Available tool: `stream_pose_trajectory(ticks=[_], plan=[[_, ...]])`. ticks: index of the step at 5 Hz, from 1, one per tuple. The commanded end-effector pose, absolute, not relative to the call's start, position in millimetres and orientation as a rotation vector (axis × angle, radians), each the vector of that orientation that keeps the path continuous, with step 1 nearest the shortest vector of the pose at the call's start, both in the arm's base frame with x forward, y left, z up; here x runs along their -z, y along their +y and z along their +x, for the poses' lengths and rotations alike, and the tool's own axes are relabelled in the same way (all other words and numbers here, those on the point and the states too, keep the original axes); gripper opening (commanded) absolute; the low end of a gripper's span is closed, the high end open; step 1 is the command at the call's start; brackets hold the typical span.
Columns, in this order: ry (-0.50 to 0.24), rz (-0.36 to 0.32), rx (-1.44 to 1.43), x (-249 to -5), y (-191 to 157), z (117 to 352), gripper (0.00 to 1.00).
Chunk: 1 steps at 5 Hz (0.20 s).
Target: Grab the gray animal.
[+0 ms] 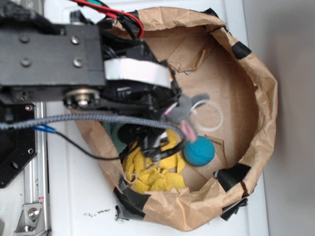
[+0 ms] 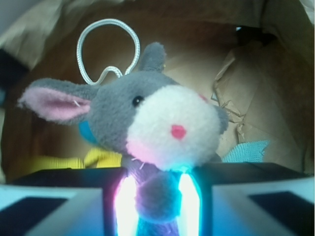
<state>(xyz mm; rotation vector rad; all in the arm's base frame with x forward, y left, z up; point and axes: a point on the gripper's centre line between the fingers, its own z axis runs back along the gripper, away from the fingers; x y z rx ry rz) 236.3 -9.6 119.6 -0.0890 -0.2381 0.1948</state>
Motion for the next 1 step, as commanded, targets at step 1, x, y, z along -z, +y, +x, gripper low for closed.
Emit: stream_pose_trajectory(ticks=[1], plan=[[-0.206,0.019,-0.222,-141.7,20.6,256.3,0.0]])
